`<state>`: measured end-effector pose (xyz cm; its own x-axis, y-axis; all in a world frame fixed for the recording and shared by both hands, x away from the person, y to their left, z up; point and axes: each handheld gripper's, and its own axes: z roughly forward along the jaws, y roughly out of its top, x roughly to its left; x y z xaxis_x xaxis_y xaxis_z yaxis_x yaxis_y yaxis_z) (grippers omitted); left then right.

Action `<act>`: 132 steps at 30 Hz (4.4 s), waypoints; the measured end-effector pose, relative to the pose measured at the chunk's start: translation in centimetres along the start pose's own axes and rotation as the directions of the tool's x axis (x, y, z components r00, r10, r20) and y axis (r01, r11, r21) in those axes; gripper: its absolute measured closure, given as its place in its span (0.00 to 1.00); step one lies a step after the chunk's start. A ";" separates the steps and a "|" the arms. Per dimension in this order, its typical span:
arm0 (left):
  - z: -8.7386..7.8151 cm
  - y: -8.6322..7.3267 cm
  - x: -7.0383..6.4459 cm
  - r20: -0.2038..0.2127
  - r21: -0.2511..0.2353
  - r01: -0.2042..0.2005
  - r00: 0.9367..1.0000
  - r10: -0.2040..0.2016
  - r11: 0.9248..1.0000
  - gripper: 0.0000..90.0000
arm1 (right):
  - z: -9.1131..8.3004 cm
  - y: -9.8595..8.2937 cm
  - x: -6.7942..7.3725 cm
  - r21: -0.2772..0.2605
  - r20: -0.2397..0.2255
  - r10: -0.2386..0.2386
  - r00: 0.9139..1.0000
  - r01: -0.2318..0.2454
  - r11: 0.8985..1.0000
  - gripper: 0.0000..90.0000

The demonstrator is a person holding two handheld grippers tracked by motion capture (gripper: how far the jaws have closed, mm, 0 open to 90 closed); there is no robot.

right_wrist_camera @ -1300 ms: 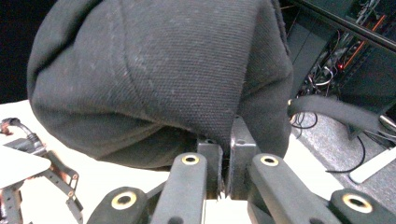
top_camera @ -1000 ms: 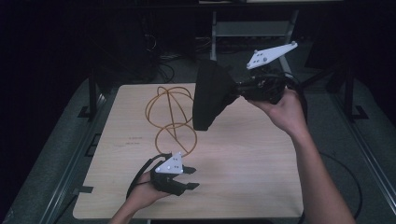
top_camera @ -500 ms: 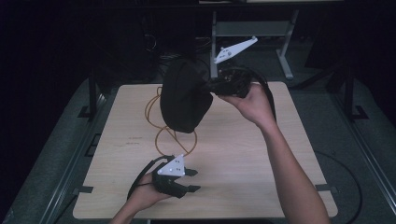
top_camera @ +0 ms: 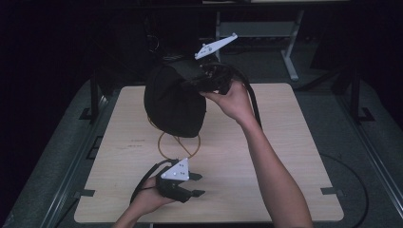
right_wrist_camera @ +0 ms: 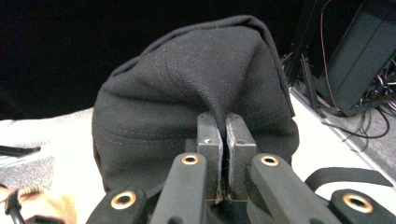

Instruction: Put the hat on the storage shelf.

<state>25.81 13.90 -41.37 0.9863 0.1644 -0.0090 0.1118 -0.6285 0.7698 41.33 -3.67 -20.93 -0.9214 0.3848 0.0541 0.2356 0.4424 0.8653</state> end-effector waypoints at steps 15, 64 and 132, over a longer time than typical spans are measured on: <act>0.5 0.1 -0.3 0.024 -0.009 -0.006 1.000 0.007 1.000 0.54 | 4.4 0.8 -0.2 -0.049 -0.063 0.065 0.996 -0.068 0.996 0.95; 0.6 0.1 -0.5 0.032 0.000 -0.011 0.999 0.011 1.000 0.51 | 3.3 -0.9 -0.8 -0.071 -0.024 0.094 0.995 -0.095 0.993 0.50; -0.3 -0.7 0.3 -0.035 0.001 0.044 0.998 -0.044 0.999 0.32 | -6.8 -14.0 -3.1 0.007 0.144 0.208 0.967 -0.212 0.977 0.37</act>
<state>25.96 14.57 -41.72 0.9756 0.2185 -0.0201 0.1551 -0.6217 0.7677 38.77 -16.53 -29.78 -0.7975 0.5815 0.1608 0.4274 0.3564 0.8309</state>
